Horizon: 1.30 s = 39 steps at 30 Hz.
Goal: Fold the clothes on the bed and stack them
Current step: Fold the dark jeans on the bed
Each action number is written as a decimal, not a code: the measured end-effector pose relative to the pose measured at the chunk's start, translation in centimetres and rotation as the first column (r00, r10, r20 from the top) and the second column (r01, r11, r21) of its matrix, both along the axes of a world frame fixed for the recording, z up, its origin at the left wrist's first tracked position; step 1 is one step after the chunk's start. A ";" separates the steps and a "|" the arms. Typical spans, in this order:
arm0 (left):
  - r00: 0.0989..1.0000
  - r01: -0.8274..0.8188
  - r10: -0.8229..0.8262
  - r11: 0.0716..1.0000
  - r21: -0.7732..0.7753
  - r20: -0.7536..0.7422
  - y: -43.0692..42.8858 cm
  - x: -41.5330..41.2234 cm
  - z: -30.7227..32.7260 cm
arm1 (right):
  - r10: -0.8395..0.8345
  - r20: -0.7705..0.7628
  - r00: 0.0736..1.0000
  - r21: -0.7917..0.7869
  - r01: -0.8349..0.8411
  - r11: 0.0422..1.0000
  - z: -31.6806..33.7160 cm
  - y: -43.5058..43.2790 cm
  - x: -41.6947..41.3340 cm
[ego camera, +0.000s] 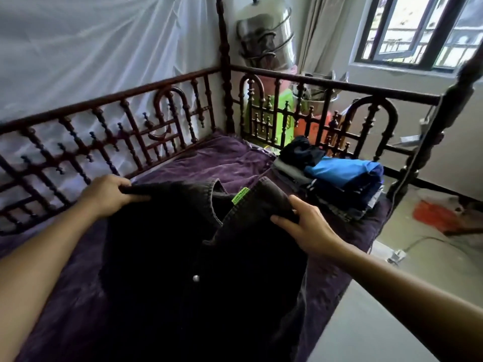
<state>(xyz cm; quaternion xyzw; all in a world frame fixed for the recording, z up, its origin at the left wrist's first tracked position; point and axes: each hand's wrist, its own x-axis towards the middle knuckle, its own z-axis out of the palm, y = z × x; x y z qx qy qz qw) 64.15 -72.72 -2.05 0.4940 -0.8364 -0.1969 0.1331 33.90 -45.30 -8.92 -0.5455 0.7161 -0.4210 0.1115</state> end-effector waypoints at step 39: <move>0.758 -0.652 0.484 0.594 0.471 0.438 2.0 -28.9 -35.1 | 0.448 -0.224 0.865 0.772 -0.123 0.624 -31.3 -29.0 -34.1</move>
